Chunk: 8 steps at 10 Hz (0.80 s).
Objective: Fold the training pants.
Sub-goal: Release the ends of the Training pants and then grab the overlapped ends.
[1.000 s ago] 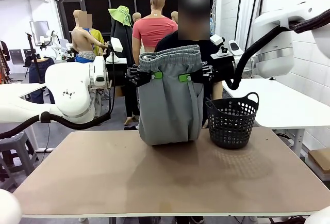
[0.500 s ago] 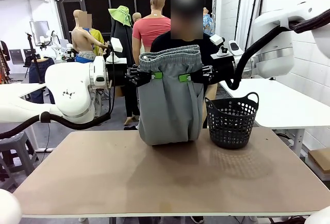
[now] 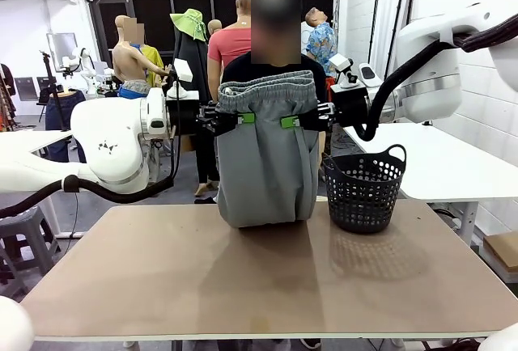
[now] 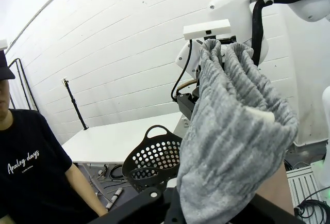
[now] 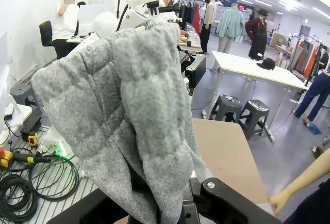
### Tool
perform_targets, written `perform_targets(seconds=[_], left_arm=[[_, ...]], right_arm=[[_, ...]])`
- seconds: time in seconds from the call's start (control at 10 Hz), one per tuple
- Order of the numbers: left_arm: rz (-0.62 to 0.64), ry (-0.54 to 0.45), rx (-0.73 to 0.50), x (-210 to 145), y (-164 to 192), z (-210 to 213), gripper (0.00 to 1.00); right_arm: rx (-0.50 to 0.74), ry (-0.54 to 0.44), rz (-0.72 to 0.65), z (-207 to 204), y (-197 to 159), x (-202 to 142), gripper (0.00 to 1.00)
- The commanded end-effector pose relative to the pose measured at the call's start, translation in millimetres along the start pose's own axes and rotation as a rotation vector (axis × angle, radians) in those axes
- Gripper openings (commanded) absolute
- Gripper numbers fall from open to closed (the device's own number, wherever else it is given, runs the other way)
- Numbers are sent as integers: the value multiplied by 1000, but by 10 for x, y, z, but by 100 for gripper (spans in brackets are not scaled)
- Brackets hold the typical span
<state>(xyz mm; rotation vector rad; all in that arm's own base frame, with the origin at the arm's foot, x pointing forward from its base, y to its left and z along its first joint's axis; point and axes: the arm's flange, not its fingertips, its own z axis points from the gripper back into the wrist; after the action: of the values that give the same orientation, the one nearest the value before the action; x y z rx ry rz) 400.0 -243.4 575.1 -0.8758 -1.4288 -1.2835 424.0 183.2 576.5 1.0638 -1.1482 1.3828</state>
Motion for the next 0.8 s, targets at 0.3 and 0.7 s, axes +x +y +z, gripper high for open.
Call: perform_targets(seconds=[0.3, 0.7], left_arm=[[12, -1, 2, 32, -10, -15, 0], [12, -1, 2, 32, -10, -15, 0]], right_arm=[[-2, -22, -8, 6, 8, 5, 0], [-2, -22, -8, 6, 8, 5, 0]])
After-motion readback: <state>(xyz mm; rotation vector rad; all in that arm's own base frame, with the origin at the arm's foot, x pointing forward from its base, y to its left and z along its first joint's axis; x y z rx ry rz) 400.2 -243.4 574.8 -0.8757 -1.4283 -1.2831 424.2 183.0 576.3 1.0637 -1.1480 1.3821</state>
